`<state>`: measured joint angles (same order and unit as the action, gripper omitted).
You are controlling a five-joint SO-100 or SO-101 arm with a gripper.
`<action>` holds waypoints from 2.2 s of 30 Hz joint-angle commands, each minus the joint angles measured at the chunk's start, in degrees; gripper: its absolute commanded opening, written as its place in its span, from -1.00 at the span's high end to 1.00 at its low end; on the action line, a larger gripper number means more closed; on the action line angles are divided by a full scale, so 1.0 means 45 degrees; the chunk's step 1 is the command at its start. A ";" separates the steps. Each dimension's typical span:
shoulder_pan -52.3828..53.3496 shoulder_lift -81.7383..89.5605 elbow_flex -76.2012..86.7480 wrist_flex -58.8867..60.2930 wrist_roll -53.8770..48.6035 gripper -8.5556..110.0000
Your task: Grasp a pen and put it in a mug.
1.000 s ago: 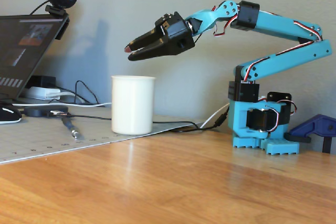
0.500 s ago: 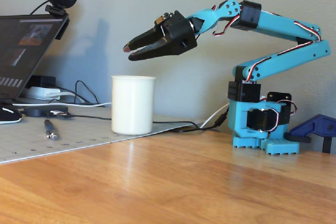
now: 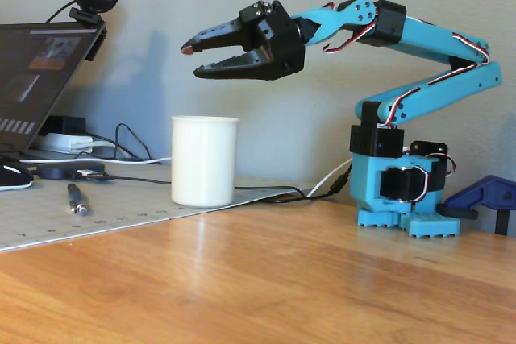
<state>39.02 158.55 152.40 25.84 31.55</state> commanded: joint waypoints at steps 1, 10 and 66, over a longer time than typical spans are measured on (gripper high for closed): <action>0.0000 -0.0039 -0.0703 -0.0410 -0.4258 0.58; 0.0039 -0.3613 -0.1113 -0.0762 -1.0469 0.45; 0.3105 -2.2559 -1.8887 -0.2500 -0.9805 0.16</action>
<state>52.21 57.83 76.99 16.26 -13.18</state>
